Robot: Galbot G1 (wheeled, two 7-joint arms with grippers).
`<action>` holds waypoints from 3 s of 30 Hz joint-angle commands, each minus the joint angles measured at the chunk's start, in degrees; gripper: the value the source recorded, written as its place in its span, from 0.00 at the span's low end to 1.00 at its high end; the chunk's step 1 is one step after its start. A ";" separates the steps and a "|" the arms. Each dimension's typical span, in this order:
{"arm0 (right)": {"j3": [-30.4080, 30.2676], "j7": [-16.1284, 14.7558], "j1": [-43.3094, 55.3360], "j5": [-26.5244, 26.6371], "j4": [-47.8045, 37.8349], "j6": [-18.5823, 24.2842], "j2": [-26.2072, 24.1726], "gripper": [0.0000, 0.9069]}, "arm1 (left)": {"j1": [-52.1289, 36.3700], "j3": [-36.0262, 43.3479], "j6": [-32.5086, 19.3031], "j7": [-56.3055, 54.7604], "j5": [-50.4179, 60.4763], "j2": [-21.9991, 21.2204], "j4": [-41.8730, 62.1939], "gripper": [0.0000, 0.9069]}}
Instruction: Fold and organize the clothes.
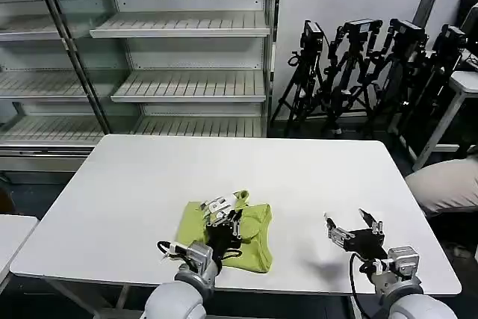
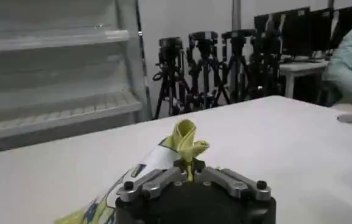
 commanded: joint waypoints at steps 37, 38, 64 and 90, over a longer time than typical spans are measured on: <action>1.19 -0.12 -1.68 0.37 -1.25 3.61 0.11 1.00 | 5.30 -15.10 0.40 -8.47 -16.67 5.17 7.93 0.01; 1.19 -0.12 -1.65 0.39 -1.28 3.62 0.11 1.00 | 5.33 -14.96 0.41 -8.39 -17.91 5.08 7.70 0.02; -0.40 -0.27 0.01 -0.88 -2.70 4.00 0.10 1.00 | 5.63 -28.74 0.33 1.74 -5.22 17.55 6.10 0.00; 0.23 -0.93 0.97 -0.67 -2.57 3.30 -0.37 1.00 | 10.50 4.47 0.31 -5.36 6.65 3.79 -13.04 0.01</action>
